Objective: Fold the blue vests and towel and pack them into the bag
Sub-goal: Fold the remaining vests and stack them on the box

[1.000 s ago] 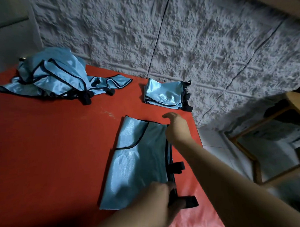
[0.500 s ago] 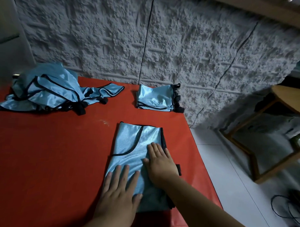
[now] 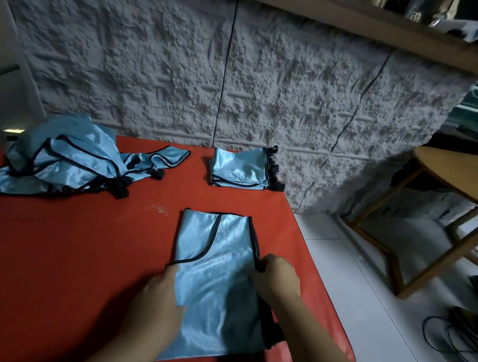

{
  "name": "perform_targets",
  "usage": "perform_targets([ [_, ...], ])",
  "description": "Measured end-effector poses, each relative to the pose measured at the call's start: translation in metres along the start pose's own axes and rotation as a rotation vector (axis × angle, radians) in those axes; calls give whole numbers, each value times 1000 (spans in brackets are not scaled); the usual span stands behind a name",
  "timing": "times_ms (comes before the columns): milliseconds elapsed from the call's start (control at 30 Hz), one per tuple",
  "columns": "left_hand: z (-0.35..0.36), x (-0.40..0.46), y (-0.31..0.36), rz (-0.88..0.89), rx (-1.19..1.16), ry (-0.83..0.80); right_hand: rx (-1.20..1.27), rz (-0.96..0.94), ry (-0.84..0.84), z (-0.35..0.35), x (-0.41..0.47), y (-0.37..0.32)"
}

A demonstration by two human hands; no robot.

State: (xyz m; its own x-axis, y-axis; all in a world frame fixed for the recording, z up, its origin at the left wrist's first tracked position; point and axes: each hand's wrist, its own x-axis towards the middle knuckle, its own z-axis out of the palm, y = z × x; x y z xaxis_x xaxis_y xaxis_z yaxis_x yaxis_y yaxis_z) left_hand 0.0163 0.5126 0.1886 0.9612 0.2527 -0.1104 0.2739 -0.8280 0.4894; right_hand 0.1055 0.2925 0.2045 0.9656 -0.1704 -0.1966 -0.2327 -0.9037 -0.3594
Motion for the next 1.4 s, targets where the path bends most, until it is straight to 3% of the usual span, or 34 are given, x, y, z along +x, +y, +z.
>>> perform_targets([
  [100, -4, 5, 0, 18, -6, -24, 58, 30, 1, 1, 9, -4],
  [233, -12, 12, 11, 108, 179, 31, 21, 91, -7, 8, 15, -7],
  [467, -3, 24, 49, 183, -310, -40, -31, -76, 159, 11, 18, -16],
  [767, 13, 40, 83, 60, -523, -165, 11, -59, 70, 14, 32, -20],
  [867, 14, 50, 91, 3, -570, -197, 24, -109, 132, 16, 37, -22],
  [1100, 19, 84, 95, -267, -974, -243, 57, -330, 250, 28, 26, -28],
  [1233, 29, 92, 94, -342, -1042, -249, 94, -497, 190, 28, 15, -30],
  [1300, 30, 94, 91, -394, -1046, -212, 137, -552, 66, 21, 9, -34],
  [1400, 32, 97, 89, -424, -1025, -123, 249, -536, -27, 8, 3, -34],
])
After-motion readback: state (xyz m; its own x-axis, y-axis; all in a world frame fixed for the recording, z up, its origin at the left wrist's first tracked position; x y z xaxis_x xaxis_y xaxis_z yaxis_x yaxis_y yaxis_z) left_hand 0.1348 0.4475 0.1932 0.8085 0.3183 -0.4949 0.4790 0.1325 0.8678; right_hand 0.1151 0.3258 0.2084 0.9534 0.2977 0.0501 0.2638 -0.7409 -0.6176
